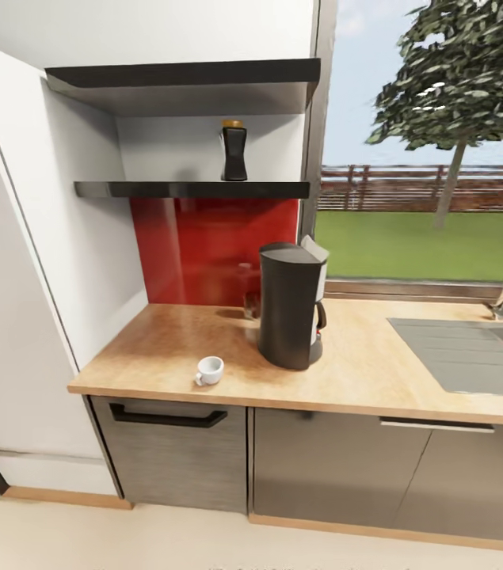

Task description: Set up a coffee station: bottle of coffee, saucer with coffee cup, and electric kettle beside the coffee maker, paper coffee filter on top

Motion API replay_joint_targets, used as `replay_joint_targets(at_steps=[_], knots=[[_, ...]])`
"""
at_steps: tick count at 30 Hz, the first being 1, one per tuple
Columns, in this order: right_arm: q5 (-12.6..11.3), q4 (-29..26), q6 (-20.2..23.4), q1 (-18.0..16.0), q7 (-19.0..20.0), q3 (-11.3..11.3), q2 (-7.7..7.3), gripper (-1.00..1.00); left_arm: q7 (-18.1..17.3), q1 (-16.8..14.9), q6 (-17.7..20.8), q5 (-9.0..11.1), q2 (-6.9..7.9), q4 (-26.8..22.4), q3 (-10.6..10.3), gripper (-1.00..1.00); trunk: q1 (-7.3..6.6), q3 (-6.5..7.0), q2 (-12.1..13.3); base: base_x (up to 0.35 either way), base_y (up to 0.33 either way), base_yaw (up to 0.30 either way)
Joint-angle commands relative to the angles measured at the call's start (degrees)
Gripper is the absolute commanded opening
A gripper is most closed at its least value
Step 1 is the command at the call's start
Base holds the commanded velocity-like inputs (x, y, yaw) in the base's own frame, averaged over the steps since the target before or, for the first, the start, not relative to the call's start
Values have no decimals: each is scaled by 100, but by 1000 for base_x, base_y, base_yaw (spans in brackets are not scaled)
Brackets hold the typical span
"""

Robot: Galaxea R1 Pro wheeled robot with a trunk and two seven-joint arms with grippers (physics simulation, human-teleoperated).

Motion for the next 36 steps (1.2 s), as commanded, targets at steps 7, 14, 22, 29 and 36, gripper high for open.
replay_joint_targets(at_steps=[7, 14, 22, 29, 36], knots=[[-33, 22, -42, -6, 28, 49, 5, 100, -14, 1, -11, 1, -2, -6, 15, 100, 1, -7, -7, -24, 55, -171], [-33, 26, -48, -6, 23, 49, 5, 100, -14, 1, -11, 1, -1, -6, 15, 100, 1, -7, -7, -107, 66, -48], [-33, 20, -47, -6, 26, 44, -11, 100, -14, 1, -13, 4, 4, -50, 22, 100, 1, -7, -7, -16, 10, -4], [-1336, 20, -74, 13, -8, 57, -748, 100, -533, 1, 1244, 10, -127, -2581, -405, 100, 1, -7, -7, 0, 0, 0], [-1407, 20, -69, 19, 0, 57, -932, 100, -1932, 1, 3663, 10, -308, -4895, -918, 100, 1, -7, -7, 0, 0, 0]])
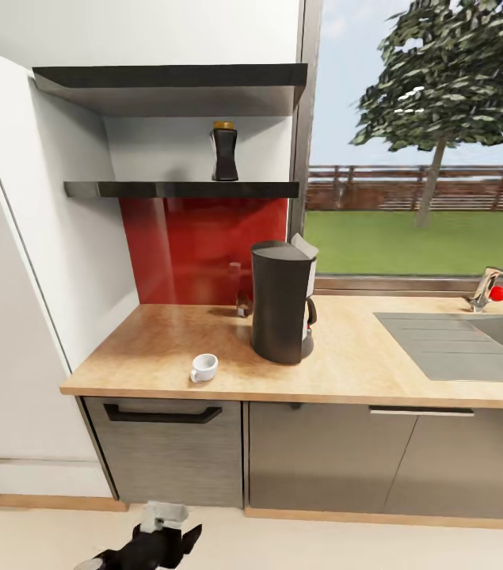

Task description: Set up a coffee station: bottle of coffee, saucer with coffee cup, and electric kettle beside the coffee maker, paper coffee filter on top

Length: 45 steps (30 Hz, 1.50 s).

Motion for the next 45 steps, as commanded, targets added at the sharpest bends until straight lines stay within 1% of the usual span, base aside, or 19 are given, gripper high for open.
replay_joint_targets(at_steps=[1, 7, 14, 17, 18, 19, 21, 24, 25, 26, 28, 30, 31, 33, 37, 39, 40, 42, 45], knots=[[-34, 16, -35, -5, 28, 47, -5, 100, -210, 0, 264, -8, -77, -284, -21, 100, 2, -8, -6, 0, 0, 0], [-43, 16, -34, -4, 53, 42, -34, 100, -1274, -63, 1354, -8, -587, -1288, -178, 100, 2, -8, -6, 0, 0, 0], [-45, 16, -34, -4, 55, 41, -62, 100, -1928, -678, 1755, 11, -784, -1503, -334, 100, 2, -8, -6, 0, 0, 0], [-59, 16, -34, -4, 55, 41, -87, 100, -2312, -1183, 2101, 180, -813, -1539, -359, 100, 2, -8, -6, 0, 0, 0], [-67, 16, -34, -4, 57, 41, -103, 100, -2504, -1467, 2311, 315, -813, -1547, -365, 100, 2, -8, -6, 0, 0, 0], [-77, 16, -34, -4, 52, 41, -130, 100, -2805, -2479, 2775, 751, -813, -1551, -373, 100, 2, -8, -6, 0, 0, 0], [-79, 16, -34, -4, 45, 41, -134, 100, -2842, -2835, 2842, 892, -813, -1549, -374, 100, 2, -8, -6, 0, 0, 0], [-80, 16, -34, -4, 31, 41, -136, 100, -2878, -3839, 2928, 1198, -813, -1501, -376, 100, 2, -8, -6, 0, 0, 0], [-80, 16, -34, -4, 29, 41, -137, 100, -2880, -4048, 2936, 1234, -813, -1474, -376, 100, 2, -8, -6, 0, 0, 0], [-81, 16, -35, -4, 23, 41, -140, 100, -2882, -5150, 2963, 1335, -813, -1276, -374, 100, 2, -8, -6, 0, 0, 0], [-81, 16, -35, -4, 22, 41, -140, 100, -2882, -5588, 2968, 1353, -813, -1154, -372, 100, 2, -8, -6, 0, 0, 0], [-80, 16, -38, -4, 21, 41, -141, 100, -2878, -6624, 2975, 1381, -813, -646, -369, 100, 2, -8, -6, 0, 0, 0], [-80, 16, -39, -4, 20, 41, -141, 100, -2873, -6821, 2976, 1384, -813, -517, -367, 100, 2, -8, -6, 0, 0, 0], [-80, 16, -40, -4, 20, 41, -141, 100, -2849, -7771, 2969, 1392, -813, 252, -361, 100, 2, -8, -6, 0, 0, 0], [-79, 16, -42, -4, 25, 49, -138, 100, -2406, -8646, 2963, 1391, -813, 1008, -346, 100, 2, -8, -6, 0, 0, 0], [-78, 16, -44, -4, 32, 54, -135, 100, -1691, -9055, 2962, 1392, -813, 1246, -338, 100, 2, -8, -6, 0, 0, 0], [-76, 16, -47, -4, 40, 57, -134, 100, -1109, -9250, 2962, 1396, -813, 1335, -332, 100, 2, -8, -6, 0, 0, 0], [-78, 16, -49, 1, 55, 61, -133, 100, -321, -9420, 2959, 1402, -813, 1413, -328, 100, 2, -8, -6, 0, 0, 0], [-83, 21, -50, 24, 65, 65, -133, 100, 459, -9525, 2949, 1394, -813, 1482, -325, 100, 2, -8, -6, 0, 0, 0]])
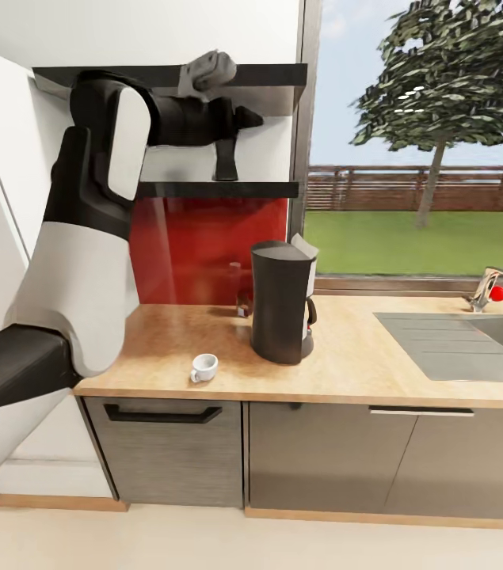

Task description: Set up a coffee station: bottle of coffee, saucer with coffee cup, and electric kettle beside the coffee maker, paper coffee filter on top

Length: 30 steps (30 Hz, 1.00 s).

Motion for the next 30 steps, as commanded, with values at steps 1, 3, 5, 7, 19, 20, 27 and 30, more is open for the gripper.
replay_joint_targets(at_steps=[1, 3, 5, 7, 19, 20, 27, 30], knots=[[-33, 15, -38, 23, 29, 45, 3, 100, 195, -22, 17, -18, -1, 9, 3, 100, 1, -9, -7, 0, 0, 0], [-45, 14, -283, 162, 34, 46, 1, 100, 1259, -50, 8, -44, -1, 3, 0, 100, 1, -9, -7, 0, 0, 0], [-52, 13, -523, 234, 39, 47, 2, 100, 1864, -61, 2, -49, -1, -15, -1, 100, 1, -9, -7, 0, 0, 0], [-60, 13, -760, 354, 46, 48, 3, 100, 2415, -71, -12, -58, -1, -33, -17, 100, 1, -9, -7, 0, 0, 0], [-22, 8, -1083, 795, 54, 68, 2, 100, 2988, -80, -37, -67, -1, -37, -115, 100, 1, -9, -7, 52, 0, 0], [-20, 7, -1085, 817, 54, 69, 2, 100, 2988, -80, -37, -67, -1, -31, -115, 100, 1, -9, -7, 153, 0, 0], [-13, 3, -1091, 918, 53, 75, 4, 100, 2994, -80, -37, -62, -1, -5, -117, 100, 1, -9, -7, 95, 0, 0], [-12, 3, -1091, 926, 53, 75, 4, 100, 2998, -80, -106, -65, -1, 38, -117, 100, 1, -9, -7, 145, 0, 0]])
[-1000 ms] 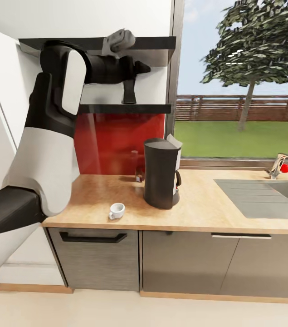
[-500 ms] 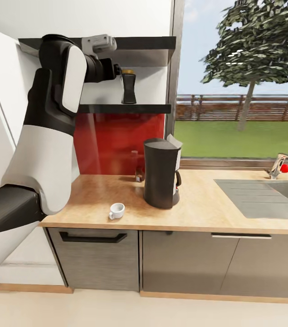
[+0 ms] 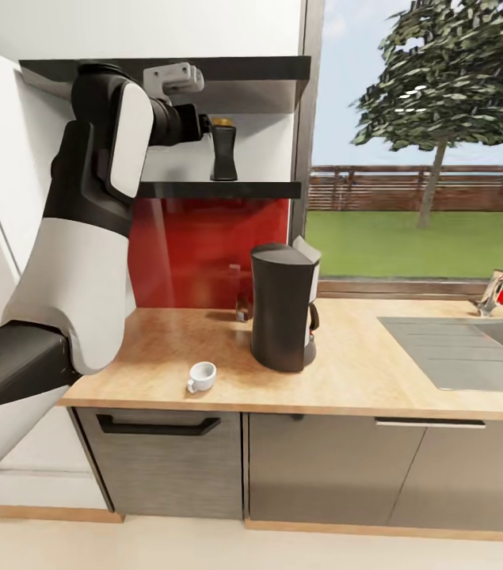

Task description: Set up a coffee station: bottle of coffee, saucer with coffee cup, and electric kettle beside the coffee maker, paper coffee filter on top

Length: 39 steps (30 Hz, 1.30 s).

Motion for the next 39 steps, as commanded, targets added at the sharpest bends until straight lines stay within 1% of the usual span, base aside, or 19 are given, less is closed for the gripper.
replay_joint_targets(at_steps=[1, 5, 6, 10, 17, 22, 23, 33, 34, 35, 36, 39], knots=[[-44, 15, -28, -5, 29, 48, 3, 100, 56, -6, -20, 59, 0, 14, -4, 100, 2, -9, -7, 68, 0, 0], [-44, 15, -28, -5, 29, 48, 3, 100, 59, -6, -235, 58, 0, 169, -10, 100, 2, -9, -7, 37, 0, 0], [-44, 15, -28, -5, 26, 43, 3, 100, 64, -6, -375, 54, 0, 276, -12, 100, 2, -9, -7, 15, 0, 0], [-44, 15, -28, -5, 22, 46, 3, 100, 66, -6, -518, 50, 0, 377, -13, 100, 2, -9, -7, 126, 0, 0], [-44, 15, -28, -4, 20, 46, 3, 100, 67, -6, -577, 49, 0, 412, -21, 100, 2, -9, -7, 109, -4, 0], [-43, 15, -28, -4, 20, 47, 3, 100, 67, -6, -584, 47, 0, 421, -151, 100, 2, -9, -7, 132, -137, 0], [-42, 15, -28, -5, 17, 43, 3, 100, 67, -6, -585, 44, 0, 423, -212, 100, 2, -9, -7, 64, -67, 0], [-39, 15, -28, -4, -3, 47, 3, 100, 81, -6, -586, 30, 0, 427, -308, 100, 2, -9, -7, 49, -119, 0], [-41, 15, -28, -5, -4, 44, 3, 100, 86, -6, -589, 24, 0, 430, -392, 100, 2, -9, -7, 10, -30, 0], [-41, 15, -28, -5, -9, 46, 3, 100, 94, -6, -589, 19, 0, 448, -637, 100, 2, -9, -7, 5, -15, 0], [-39, 15, -28, -5, -11, 47, 3, 100, 97, -6, -590, 17, 0, 456, -785, 100, 2, -9, -7, 3, -10, 0], [-40, 15, -28, -4, -13, 43, 3, 100, 99, -6, -590, 16, 0, 464, -921, 100, 2, -9, -7, 2, -6, 0]])
